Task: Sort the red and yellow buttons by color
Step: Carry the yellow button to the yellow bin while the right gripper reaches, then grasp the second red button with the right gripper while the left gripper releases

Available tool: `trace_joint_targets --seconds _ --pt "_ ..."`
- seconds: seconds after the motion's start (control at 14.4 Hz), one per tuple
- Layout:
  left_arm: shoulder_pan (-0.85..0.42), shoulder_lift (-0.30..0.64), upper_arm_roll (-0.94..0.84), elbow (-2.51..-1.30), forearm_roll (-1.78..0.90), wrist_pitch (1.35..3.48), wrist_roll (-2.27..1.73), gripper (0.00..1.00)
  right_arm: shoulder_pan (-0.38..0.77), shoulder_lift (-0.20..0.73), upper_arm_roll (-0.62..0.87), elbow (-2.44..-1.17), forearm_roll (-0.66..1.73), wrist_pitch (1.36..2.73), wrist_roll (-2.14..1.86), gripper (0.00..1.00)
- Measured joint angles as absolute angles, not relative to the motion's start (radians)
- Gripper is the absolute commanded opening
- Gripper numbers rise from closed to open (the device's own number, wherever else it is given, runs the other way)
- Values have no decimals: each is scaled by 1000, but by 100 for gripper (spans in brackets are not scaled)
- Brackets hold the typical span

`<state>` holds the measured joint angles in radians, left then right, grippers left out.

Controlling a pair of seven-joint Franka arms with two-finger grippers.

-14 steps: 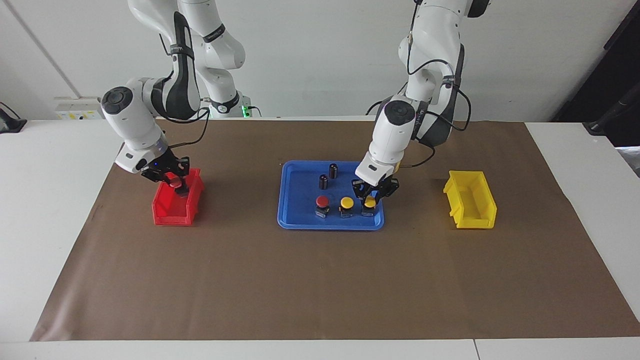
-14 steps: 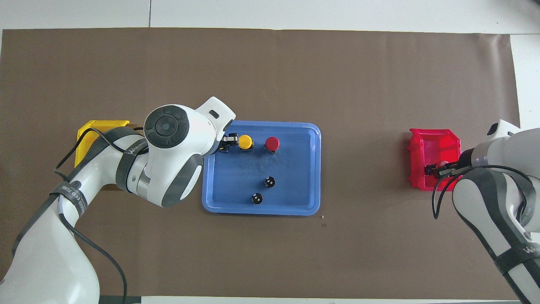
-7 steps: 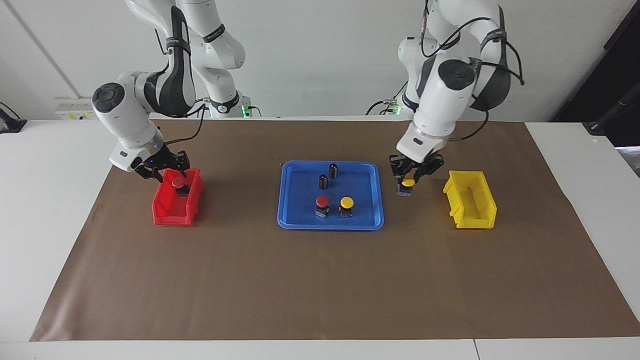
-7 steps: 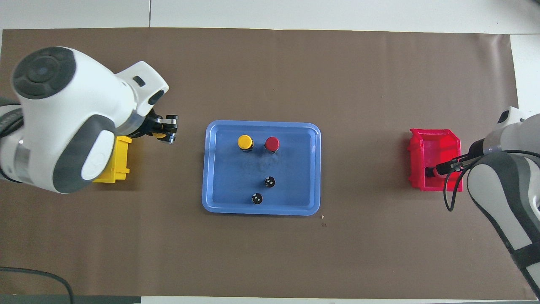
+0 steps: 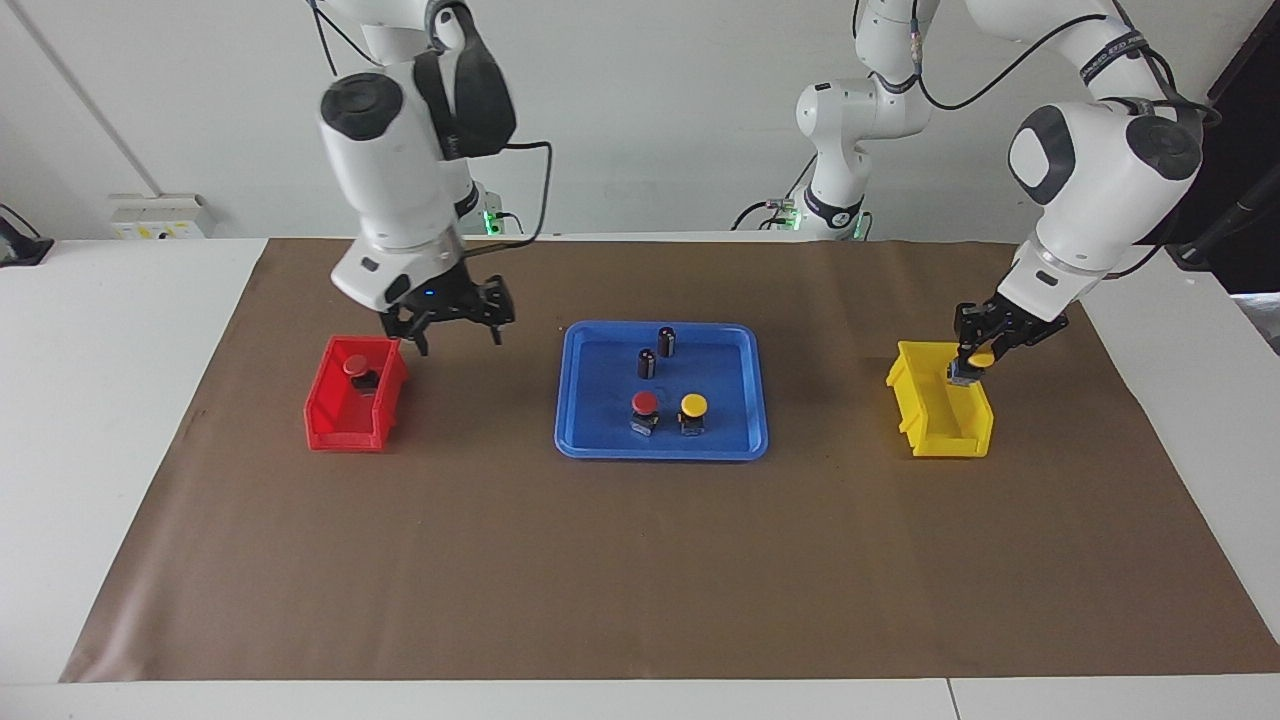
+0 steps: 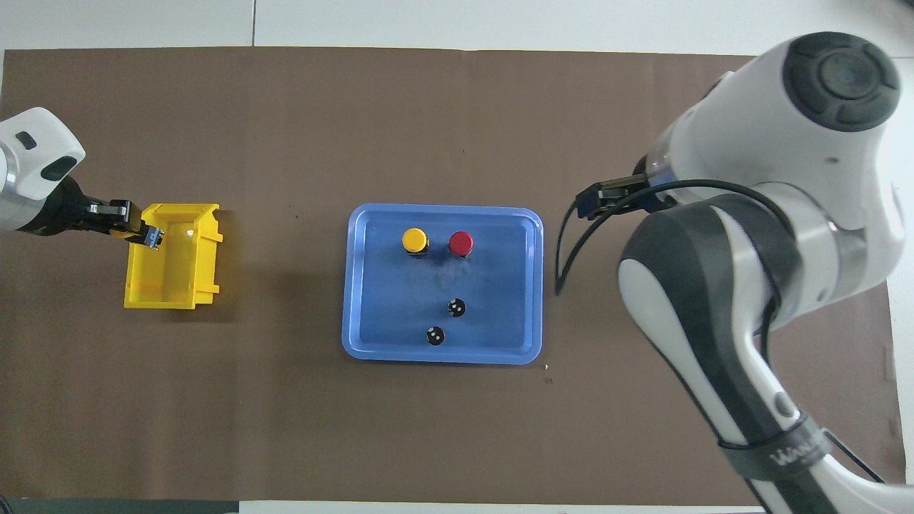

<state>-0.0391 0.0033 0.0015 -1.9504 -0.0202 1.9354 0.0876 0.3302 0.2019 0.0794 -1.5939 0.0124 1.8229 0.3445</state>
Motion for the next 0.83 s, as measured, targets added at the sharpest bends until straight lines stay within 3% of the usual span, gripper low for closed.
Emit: trace_joint_targets --seconds 0.21,0.42,0.56,0.83 --pt "-30 -36 -1 -2101 -20 2060 87 3 515 382 78 -1483 -24 1901 612 100" --pt "-5 -45 -1 -2186 -20 2127 87 3 567 504 73 -1458 -60 2004 699 100" --pt "11 -45 -1 -2218 -20 2152 87 3 556 524 66 -1461 -60 2021 698 99" --pt "15 -45 -5 -2249 -20 2183 71 4 551 505 68 -1522 -60 2069 698 83"
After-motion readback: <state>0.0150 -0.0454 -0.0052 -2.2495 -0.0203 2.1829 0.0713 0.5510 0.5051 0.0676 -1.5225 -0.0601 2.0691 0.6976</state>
